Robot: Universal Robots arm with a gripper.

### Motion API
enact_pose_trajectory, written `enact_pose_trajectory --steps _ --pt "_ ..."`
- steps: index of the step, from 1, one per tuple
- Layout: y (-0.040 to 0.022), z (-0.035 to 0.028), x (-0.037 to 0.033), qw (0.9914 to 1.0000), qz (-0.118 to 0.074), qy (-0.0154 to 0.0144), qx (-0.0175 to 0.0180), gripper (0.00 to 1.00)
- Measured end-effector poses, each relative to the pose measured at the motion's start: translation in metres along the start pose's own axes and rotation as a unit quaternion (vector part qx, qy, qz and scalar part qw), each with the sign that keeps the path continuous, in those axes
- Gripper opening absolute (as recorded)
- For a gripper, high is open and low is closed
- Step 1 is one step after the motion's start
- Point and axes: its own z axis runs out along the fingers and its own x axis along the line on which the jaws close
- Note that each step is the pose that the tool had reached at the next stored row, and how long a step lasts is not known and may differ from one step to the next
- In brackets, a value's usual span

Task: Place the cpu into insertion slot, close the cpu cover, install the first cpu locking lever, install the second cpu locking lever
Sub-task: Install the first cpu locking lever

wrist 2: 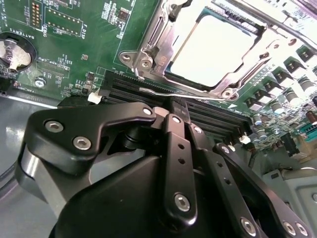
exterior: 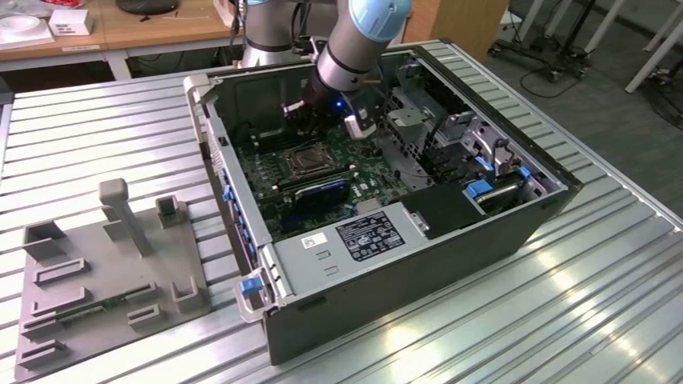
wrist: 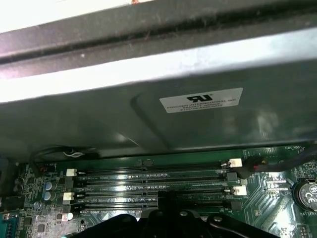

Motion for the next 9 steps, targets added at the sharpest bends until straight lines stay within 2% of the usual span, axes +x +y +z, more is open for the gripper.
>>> enact_pose_trajectory --steps 5,9 --pt "-0.0004 -0.0002 0.0 1.0 0.0 0.0 0.0001 0.11" --pt "0.0005 -0.0028 0.0006 1.0 0.0 0.0002 -0.0015 0.11"
